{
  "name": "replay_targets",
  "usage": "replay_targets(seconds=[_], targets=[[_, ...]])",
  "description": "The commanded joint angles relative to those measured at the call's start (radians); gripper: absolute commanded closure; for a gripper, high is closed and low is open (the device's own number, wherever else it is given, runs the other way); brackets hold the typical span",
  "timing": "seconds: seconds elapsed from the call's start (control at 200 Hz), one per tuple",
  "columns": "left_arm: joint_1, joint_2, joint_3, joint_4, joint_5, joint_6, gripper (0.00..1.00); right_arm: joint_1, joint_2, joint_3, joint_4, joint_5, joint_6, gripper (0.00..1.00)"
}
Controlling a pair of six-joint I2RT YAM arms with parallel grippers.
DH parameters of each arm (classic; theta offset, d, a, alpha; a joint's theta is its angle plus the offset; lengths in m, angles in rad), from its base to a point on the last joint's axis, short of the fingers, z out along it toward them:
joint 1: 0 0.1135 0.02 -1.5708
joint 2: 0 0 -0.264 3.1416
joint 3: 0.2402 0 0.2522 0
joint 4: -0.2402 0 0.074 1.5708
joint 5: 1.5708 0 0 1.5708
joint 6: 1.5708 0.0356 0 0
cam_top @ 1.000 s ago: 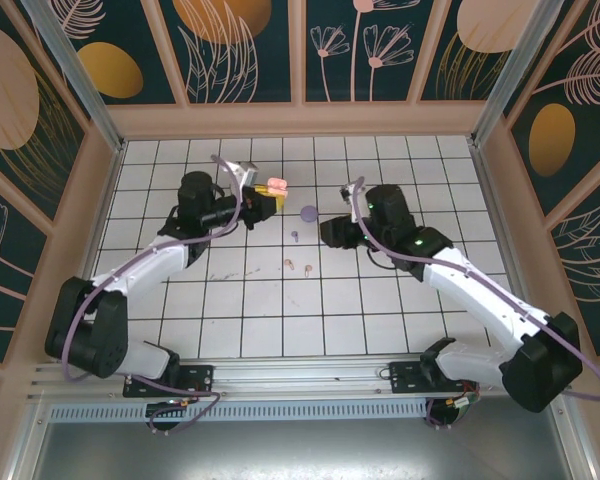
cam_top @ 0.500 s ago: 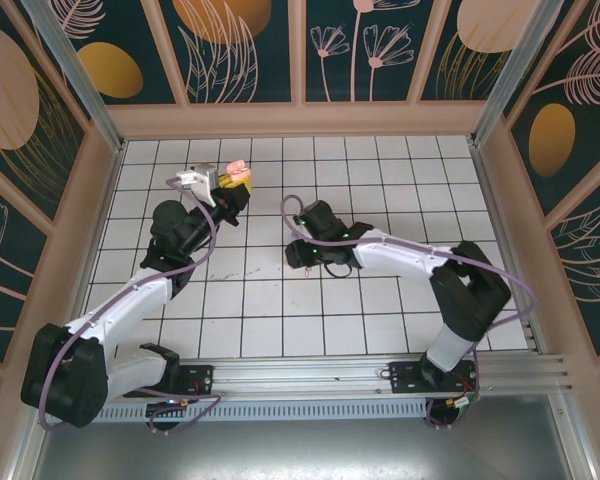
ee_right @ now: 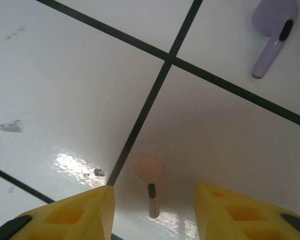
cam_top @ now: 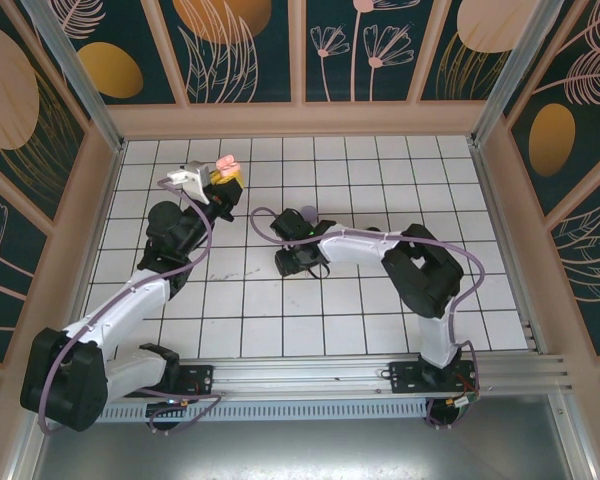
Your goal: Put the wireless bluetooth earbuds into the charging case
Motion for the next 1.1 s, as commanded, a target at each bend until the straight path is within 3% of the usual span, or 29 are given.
replay_targets(seconds=[0.0, 1.096], targets=[[0.009, -0.019, 0.006, 0.035, -0.006, -0.015, 1.00, 0.006, 0.027, 0.054, -0.042, 0.029, -0.029, 0.55], [0.011, -0.003, -0.003, 0.048, 0.016, -0.028, 1.00, 0.013, 0.107, 0.096, -0.046, 0.032, -0.049, 0.67]])
